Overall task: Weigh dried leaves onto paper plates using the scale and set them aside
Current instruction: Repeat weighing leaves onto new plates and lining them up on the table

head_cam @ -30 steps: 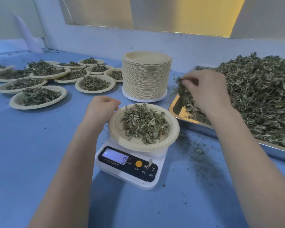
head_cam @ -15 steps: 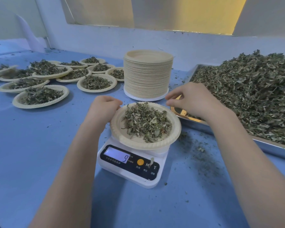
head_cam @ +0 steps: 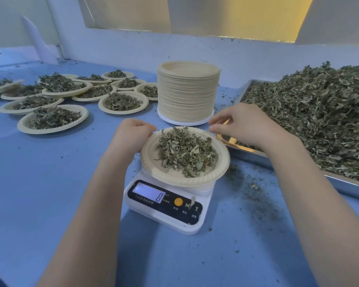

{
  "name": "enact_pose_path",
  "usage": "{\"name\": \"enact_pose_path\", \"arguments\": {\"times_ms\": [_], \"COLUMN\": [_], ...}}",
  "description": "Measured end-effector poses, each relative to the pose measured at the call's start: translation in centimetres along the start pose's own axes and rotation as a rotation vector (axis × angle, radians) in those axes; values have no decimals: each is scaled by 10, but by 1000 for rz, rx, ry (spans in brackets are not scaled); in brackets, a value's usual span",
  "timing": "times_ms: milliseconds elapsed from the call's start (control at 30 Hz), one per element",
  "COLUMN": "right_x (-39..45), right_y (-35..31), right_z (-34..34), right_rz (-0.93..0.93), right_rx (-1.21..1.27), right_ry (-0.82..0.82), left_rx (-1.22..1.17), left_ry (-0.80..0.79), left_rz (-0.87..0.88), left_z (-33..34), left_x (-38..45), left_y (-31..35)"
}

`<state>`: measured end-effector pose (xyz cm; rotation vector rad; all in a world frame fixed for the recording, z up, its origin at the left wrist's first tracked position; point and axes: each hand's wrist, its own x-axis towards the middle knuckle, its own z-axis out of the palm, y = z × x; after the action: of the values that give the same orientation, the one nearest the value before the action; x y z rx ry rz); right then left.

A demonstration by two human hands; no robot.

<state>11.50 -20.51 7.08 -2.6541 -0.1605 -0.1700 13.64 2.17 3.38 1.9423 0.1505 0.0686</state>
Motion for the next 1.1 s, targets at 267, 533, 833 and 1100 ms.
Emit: {"name": "enact_pose_path", "arguments": {"times_ms": [267,533,833,1100], "right_x": [0,-11,-5,-6], "right_y": [1,-15,-32,-27], "right_z": [-2,-3,22,7], "right_rz": [-15,-130,-181,-169], "right_rx": [-26,139,-125,143], "right_ry": [-43,-204,-175,150], "left_rx": [17,4,1,-2], "left_ry": [-7,-11,-10,-11], "left_rz": [1,-2,-10,0], "left_z": [-1,-1,-1,-2], "left_x": [-1,0,1,1], "left_y": [0,-1,-1,-1]}}
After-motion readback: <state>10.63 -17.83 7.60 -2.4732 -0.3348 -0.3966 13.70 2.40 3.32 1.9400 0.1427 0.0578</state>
